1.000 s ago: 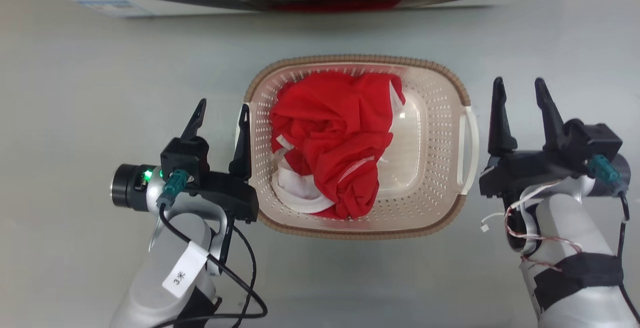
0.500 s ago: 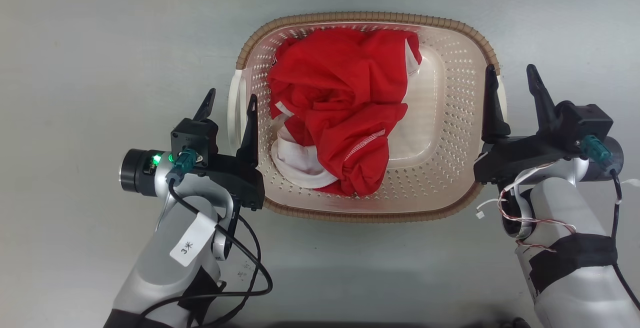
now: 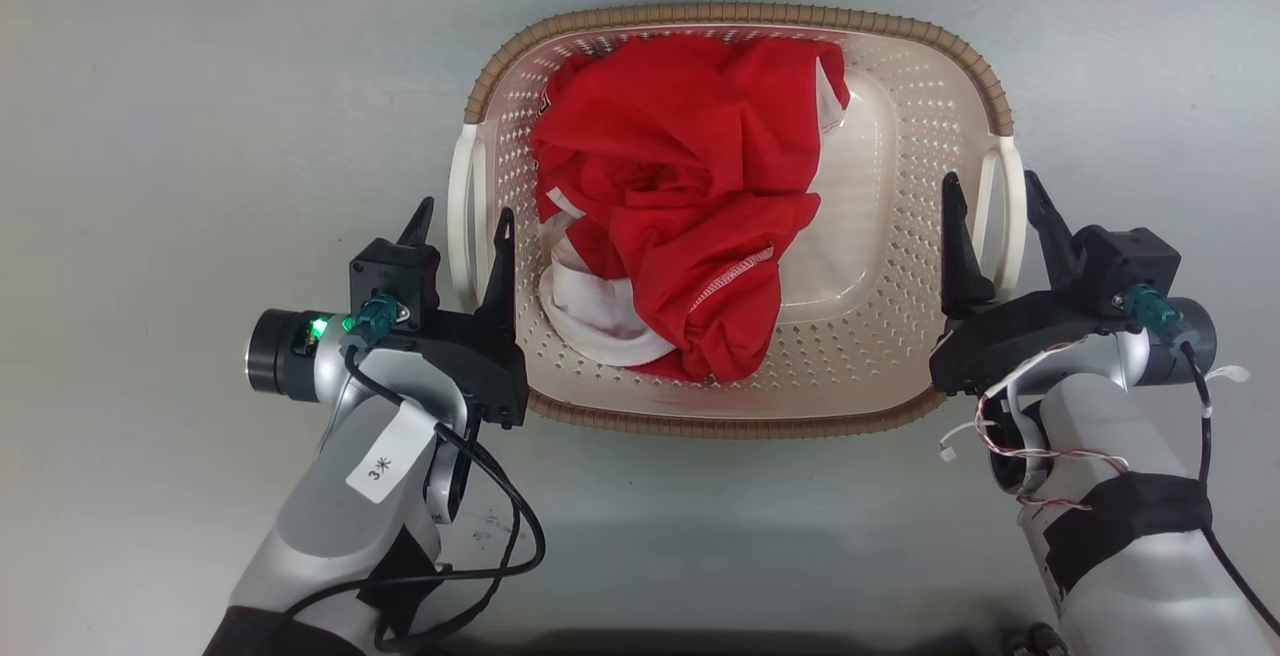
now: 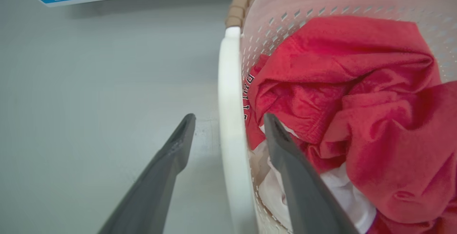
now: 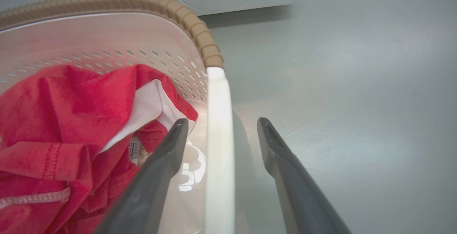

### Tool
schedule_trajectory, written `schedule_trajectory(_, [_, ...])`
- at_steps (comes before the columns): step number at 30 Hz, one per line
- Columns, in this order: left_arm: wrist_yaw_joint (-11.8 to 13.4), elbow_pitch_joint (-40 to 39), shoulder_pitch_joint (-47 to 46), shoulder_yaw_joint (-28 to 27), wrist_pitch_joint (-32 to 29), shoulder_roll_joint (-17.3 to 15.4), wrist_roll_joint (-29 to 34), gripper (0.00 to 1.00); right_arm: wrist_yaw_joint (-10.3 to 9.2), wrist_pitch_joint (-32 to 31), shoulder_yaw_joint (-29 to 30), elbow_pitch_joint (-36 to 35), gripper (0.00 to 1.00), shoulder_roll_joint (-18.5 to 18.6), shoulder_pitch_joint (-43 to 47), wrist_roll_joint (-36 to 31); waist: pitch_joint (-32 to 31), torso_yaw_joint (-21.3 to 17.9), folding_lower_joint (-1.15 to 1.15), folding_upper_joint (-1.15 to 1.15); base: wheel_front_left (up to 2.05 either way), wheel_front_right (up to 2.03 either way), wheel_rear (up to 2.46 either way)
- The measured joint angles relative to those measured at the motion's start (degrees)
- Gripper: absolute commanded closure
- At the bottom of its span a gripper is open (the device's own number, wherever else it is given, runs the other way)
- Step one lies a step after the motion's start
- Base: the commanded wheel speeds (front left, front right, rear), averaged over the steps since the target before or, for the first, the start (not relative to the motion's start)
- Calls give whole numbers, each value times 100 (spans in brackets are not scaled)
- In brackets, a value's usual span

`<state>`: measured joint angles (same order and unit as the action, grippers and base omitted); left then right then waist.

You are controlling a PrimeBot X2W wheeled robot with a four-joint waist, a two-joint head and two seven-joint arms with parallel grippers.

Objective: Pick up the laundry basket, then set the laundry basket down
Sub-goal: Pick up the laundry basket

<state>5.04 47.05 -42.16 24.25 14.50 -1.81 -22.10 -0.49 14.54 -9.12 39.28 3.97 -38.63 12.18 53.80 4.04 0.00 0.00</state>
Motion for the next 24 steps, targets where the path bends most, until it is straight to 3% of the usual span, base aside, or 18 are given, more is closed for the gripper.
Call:
schedule_trajectory(15, [-152,542,-237,226,0,2,-375,0,7,2,-178,509,1,0,-341,214,123,24,0,0,0,0,0])
schedule_trajectory(17, [-152,611,-260,286,0,0,-393,0,7,16,-240,558,20,0,-342,260,126,28,0,0,0,0,0])
schedule_trajectory(19, [-152,644,-283,346,0,1,-463,0,4,18,-286,590,51,0,-353,305,125,30,0,0,0,0,0])
schedule_trajectory(21, [-153,682,-330,408,0,1,-524,0,-1,18,-332,624,59,1,-386,357,123,30,0,0,0,0,0])
schedule_trajectory(22, [-153,701,-341,427,0,1,-533,11,-1,18,-358,646,63,2,-409,375,121,29,0,0,0,0,0])
schedule_trajectory(23, [-156,736,-344,457,0,1,-542,50,-1,18,-385,669,68,2,-427,396,118,27,0,0,0,0,0])
schedule_trajectory(24, [-159,771,-344,485,0,1,-552,66,-2,18,-407,693,75,1,-430,415,116,25,0,0,0,0,0])
